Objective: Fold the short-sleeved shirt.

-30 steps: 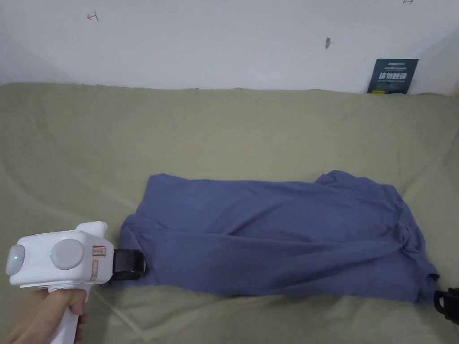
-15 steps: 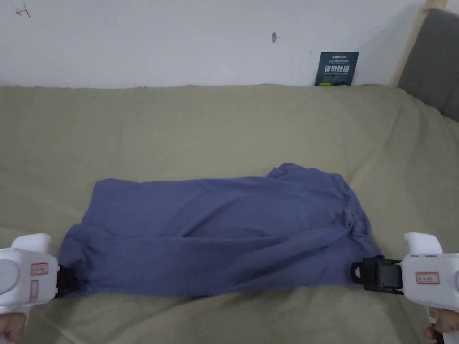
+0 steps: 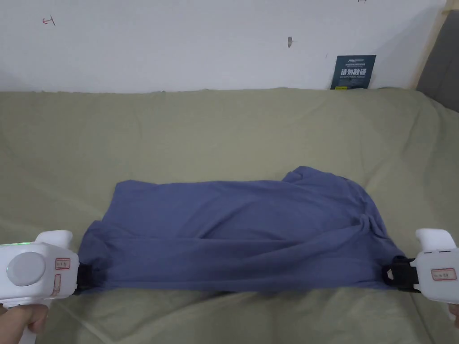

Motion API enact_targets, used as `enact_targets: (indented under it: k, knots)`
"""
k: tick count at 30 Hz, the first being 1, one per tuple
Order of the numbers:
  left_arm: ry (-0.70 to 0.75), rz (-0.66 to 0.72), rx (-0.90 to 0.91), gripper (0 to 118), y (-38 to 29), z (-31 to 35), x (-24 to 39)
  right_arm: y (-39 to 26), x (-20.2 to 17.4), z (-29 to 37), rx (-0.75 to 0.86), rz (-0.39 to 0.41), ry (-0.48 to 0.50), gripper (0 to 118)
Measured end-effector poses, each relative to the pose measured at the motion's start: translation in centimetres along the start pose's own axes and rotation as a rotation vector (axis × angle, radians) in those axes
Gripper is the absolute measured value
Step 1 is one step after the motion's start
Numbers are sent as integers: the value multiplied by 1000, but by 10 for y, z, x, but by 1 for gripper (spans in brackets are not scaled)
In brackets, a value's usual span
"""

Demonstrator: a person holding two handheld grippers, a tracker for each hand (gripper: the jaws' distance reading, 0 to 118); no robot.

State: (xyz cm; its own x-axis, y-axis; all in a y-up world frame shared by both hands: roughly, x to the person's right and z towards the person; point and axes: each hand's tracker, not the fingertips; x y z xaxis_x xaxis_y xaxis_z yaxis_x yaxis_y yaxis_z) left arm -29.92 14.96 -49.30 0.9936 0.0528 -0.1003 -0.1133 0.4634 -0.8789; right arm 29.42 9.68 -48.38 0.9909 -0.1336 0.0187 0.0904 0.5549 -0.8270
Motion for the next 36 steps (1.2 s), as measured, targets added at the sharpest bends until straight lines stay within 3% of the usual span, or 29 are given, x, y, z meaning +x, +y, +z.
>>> enact_targets:
  k: [11, 17, 23, 24, 25, 26, 27, 29, 32, 34, 35, 36]
  knots:
    - [20, 3, -13, 0, -70, 60, -24, -70, -1, 48, -50, -3, 59, 12]
    - [11, 38, -20, 0, -129, 82, -37, -127, -2, 78, -67, -50, 74, 12]
    - [-16, 65, -10, 0, -146, 90, -39, -132, 7, 74, -61, -88, 65, 13]
    - [-27, 71, -1, 6, -146, 89, -41, -129, 4, 65, -68, -76, 74, 27]
    - [-60, 91, 7, 33, -146, 90, -45, -126, 2, 66, -78, -90, 47, 61]
    - [-36, 100, 9, 83, -146, 91, -44, -125, 3, 69, -76, -75, -8, 99]
    - [-5, 90, 1, 118, -147, 90, -43, -125, 4, 72, -62, -46, 1, 118]
    - [10, 14, 144, 111, -156, 113, -38, -123, -3, 97, 9, -44, -20, 118]
    - [-29, 48, 180, 111, -127, 132, -30, -97, -8, 94, 63, -61, -2, 118]
    - [-22, 36, 185, 107, -105, 125, -18, -76, -15, 89, 112, -51, -13, 107]
    - [-21, 23, 182, 96, -90, 111, -22, -65, -19, 86, 149, -38, -17, 84]
    - [-25, 11, 180, 48, -80, 104, -18, -65, -24, 84, 175, -57, -53, 26]
